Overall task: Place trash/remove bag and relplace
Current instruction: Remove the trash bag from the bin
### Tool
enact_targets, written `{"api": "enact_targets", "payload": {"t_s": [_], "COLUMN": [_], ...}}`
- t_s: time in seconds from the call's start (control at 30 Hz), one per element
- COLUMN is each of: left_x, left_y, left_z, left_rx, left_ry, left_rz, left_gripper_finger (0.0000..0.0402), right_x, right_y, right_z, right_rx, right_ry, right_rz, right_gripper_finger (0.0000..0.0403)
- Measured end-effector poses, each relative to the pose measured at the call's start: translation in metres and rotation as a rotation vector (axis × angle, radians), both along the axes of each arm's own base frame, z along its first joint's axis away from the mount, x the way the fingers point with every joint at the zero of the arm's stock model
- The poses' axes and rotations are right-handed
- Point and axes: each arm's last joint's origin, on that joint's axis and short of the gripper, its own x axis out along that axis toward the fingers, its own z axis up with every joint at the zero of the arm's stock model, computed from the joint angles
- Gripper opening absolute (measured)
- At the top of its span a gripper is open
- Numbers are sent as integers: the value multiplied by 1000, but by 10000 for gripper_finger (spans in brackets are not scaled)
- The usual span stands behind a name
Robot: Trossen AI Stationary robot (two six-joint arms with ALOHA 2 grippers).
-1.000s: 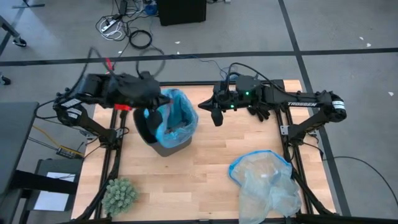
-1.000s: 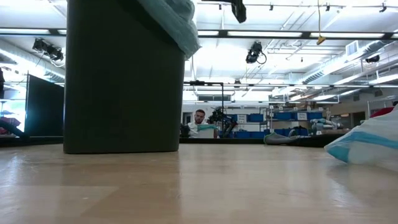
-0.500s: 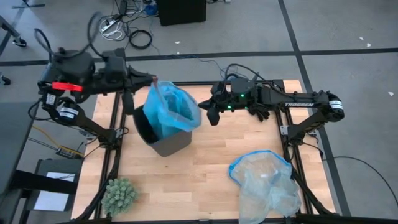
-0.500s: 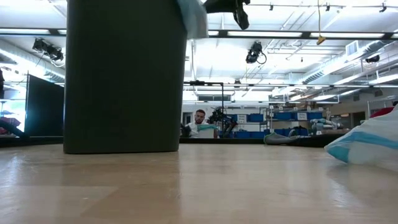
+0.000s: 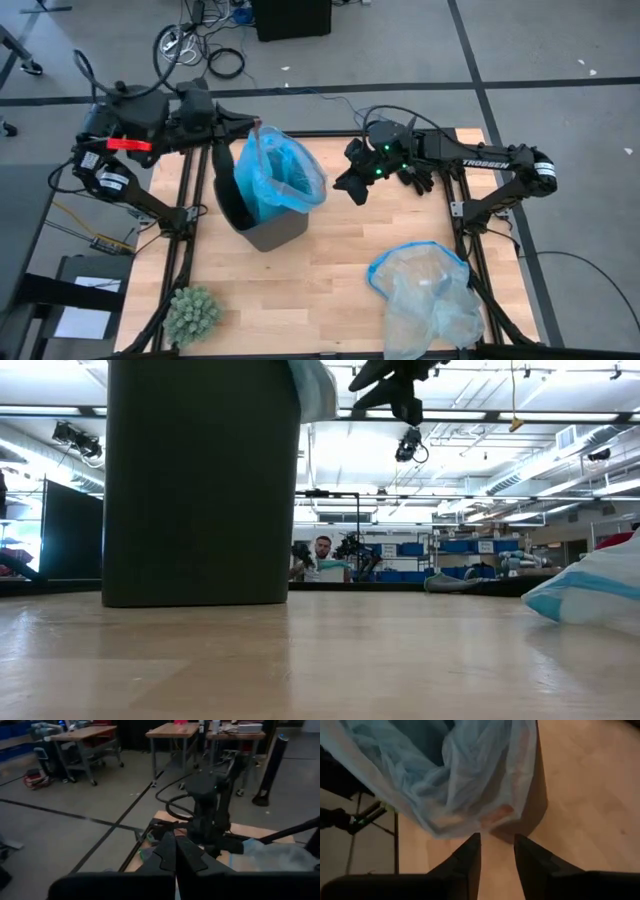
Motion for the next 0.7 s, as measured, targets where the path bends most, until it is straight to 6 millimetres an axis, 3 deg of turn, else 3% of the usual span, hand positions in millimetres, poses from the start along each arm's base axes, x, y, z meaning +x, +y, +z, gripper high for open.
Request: {"api": "enact_targets", "payload": {"t_s": [0.3, 0.53, 0.7], "left_x": [19, 18, 11], "left_y": [-1, 1, 1], "left_z": [-14, -5, 6], "left_rx": [16, 27, 78], "left_ry": [60, -24, -76], "left_rz": [39, 80, 70], "left_gripper_finger": [0, 0, 0], "right_x": [-1, 1, 12], "right_y": [-8, -12, -12], "right_z": [3, 9, -1], "right_rx": [57, 49, 68], "right_ry": [-29, -93, -83], "right_rz": [-27, -9, 34], "right_gripper_finger": [88, 87, 91]}}
